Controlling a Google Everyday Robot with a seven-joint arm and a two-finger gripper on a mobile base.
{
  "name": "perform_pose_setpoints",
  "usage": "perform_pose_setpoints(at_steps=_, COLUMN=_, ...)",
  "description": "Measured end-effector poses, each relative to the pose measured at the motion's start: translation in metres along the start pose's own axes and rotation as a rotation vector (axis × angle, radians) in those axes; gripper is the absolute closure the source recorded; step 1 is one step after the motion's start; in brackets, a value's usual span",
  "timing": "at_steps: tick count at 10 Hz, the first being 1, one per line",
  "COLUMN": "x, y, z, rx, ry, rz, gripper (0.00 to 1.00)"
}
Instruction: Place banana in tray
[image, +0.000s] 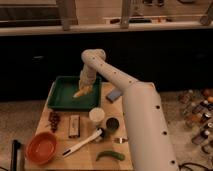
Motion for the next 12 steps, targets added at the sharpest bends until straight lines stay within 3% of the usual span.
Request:
perform_pose_setpoints(at_steps=2, x=0.0002, y=0.0000, z=0.0017, rx=0.000, ry=-0.002, rz=0.007, gripper=0.98)
perform_pose_setpoints(at_steps=3, x=0.0002, y=-0.0001, z=0.0023, rx=0.000, ry=-0.005, rz=0.011, gripper=0.91)
perform_pose_setpoints(at_steps=9, x=-0.0014, y=0.0032, z=0.0027, rx=0.005, ry=-0.005, rz=0.023, gripper=0.28)
perform_pose_setpoints(at_steps=12, x=-0.0017, y=0.0039, z=0.0016, rx=0.010, ry=-0.006, rz=0.024, gripper=0.20)
